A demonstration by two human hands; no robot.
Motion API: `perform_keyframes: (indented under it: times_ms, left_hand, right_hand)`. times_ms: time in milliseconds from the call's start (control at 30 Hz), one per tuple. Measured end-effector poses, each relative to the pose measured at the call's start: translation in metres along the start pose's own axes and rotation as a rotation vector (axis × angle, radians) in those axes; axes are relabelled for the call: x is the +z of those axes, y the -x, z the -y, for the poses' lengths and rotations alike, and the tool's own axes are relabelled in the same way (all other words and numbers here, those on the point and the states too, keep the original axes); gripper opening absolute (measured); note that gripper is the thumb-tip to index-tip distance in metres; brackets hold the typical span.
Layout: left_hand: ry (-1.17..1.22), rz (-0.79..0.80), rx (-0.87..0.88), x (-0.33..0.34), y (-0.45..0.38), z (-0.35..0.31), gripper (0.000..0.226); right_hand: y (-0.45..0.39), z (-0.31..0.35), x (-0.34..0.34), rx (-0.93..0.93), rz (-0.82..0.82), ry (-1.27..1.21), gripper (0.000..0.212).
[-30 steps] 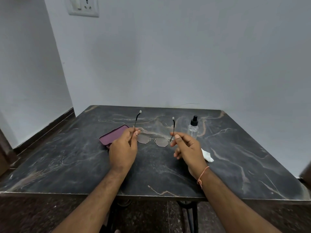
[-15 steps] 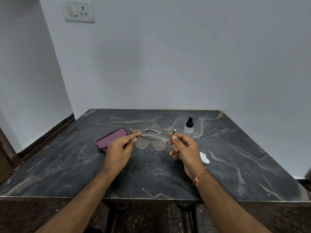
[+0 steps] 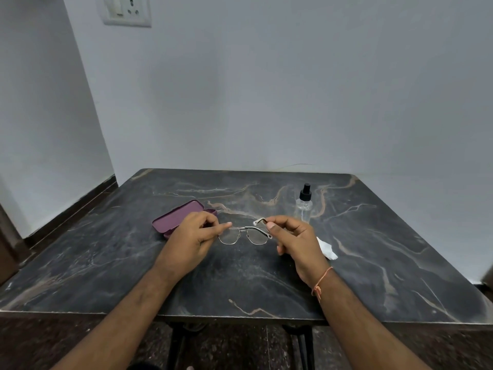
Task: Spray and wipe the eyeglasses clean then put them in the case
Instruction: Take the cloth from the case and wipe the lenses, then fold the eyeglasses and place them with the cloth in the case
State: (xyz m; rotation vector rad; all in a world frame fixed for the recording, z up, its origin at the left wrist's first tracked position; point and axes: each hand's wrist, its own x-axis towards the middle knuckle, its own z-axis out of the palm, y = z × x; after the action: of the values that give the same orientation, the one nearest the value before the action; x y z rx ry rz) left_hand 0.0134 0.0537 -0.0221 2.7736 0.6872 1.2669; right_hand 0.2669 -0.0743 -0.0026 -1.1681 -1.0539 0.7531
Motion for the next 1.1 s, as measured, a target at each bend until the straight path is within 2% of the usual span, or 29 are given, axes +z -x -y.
perform_keyframes:
  times_ms: [200,467,767,1100]
  left_hand:
    - [-0.058,0.044,0.04,0.002,0.001,0.0,0.046]
    - [-0.119,-0.017,0.095,0.001,0.001,-0.007,0.035]
    - [-0.105,-0.056,-0.039,-0.003,0.005,-0.011,0.024]
    - [-0.039,0.007,-0.108,-0.008,0.006,-0.013,0.015]
  right_hand:
    - [0.001,-0.002,0.004,-0.086,0.061,0.176,0.008]
    - [0.004,-0.006,0.011,-0.299,0.111,0.571,0.008]
    - [0.014,-0.009,0.019,-0.582,0.065,1.022,0.011]
    - [0.015,-0.009,0.025,-0.541,0.053,1.236,0.015]
